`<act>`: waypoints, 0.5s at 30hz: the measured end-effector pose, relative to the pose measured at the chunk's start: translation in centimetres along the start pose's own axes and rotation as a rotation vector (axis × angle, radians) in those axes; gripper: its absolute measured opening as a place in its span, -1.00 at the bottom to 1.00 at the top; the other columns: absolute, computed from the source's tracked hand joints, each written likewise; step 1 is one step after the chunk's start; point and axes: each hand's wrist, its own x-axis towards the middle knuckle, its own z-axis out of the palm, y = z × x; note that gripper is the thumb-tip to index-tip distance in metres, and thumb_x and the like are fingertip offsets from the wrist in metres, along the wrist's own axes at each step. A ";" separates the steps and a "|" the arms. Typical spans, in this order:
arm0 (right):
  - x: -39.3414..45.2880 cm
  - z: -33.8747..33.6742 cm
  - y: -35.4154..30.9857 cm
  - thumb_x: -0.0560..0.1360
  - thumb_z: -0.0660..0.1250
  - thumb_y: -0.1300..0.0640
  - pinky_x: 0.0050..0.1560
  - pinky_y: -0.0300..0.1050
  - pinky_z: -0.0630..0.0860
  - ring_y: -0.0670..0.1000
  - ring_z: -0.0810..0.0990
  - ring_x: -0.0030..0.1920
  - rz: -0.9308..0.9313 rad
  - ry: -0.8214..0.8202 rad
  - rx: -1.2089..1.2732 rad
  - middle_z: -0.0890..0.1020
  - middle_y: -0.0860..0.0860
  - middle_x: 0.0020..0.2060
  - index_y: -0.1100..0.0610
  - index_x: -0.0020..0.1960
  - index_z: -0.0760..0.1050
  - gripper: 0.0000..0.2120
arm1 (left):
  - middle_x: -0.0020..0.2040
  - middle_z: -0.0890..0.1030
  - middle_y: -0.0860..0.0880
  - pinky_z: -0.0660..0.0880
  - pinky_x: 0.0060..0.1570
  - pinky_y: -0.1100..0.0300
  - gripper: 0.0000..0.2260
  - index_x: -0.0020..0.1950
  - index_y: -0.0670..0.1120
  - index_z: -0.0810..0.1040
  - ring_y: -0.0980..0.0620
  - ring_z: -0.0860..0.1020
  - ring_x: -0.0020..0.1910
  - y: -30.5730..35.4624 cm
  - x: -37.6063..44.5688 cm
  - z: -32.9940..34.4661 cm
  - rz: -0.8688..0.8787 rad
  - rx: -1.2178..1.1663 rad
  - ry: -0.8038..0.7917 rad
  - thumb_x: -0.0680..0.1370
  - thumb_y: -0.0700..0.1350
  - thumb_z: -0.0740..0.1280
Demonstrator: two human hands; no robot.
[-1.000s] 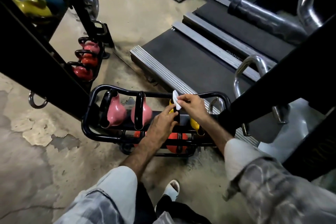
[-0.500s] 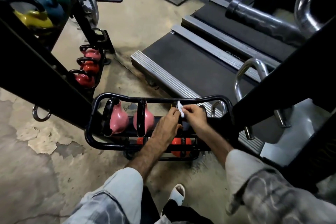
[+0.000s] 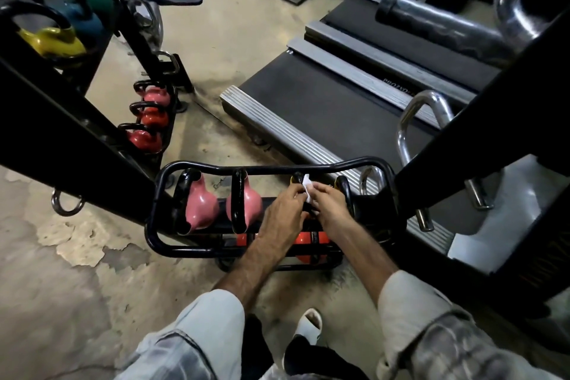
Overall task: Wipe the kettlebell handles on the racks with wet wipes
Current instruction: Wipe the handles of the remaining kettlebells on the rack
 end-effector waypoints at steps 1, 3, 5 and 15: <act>0.3 -0.2 0.5 0.47 0.45 0.06 -0.34 -0.18 0.51 -0.07 0.63 -0.29 -0.063 0.043 -0.058 0.70 0.01 -0.24 0.08 -0.05 0.64 -0.89 | 0.28 0.47 -0.03 0.50 0.16 0.06 -0.64 0.25 -0.15 0.53 -0.03 0.47 0.21 -0.1 -0.1 0.1 0.020 0.020 0.017 0.45 -0.22 0.41; 0.8 -0.2 0.7 0.41 0.51 0.05 -0.26 -0.19 0.55 -0.08 0.67 -0.20 -0.169 0.129 -0.170 0.72 0.00 -0.18 0.05 -0.02 0.66 -0.83 | 0.28 0.50 -0.07 0.47 0.20 0.09 -0.63 0.25 -0.16 0.55 -0.05 0.45 0.24 -0.4 -0.5 0.2 0.029 0.027 0.046 0.45 -0.22 0.42; 1.0 0.5 0.3 0.40 0.52 0.10 -0.20 -0.20 0.58 -0.07 0.67 -0.20 -0.203 0.165 -0.180 0.72 -0.01 -0.19 0.05 -0.06 0.67 -0.87 | 0.30 0.52 -0.11 0.44 0.26 0.09 -0.60 0.29 -0.19 0.52 -0.09 0.47 0.25 -0.8 -0.8 0.4 0.017 -0.006 0.060 0.46 -0.22 0.41; 1.1 1.6 -1.4 0.39 0.49 0.11 -0.06 -0.21 0.58 -0.07 0.68 -0.12 -0.314 0.137 -0.360 0.72 -0.06 -0.19 0.04 -0.07 0.69 -0.88 | 0.42 0.43 -0.07 0.33 0.39 0.11 -0.57 0.40 -0.16 0.42 -0.05 0.41 0.36 -0.8 -0.7 0.0 0.002 0.016 -0.007 0.52 -0.23 0.30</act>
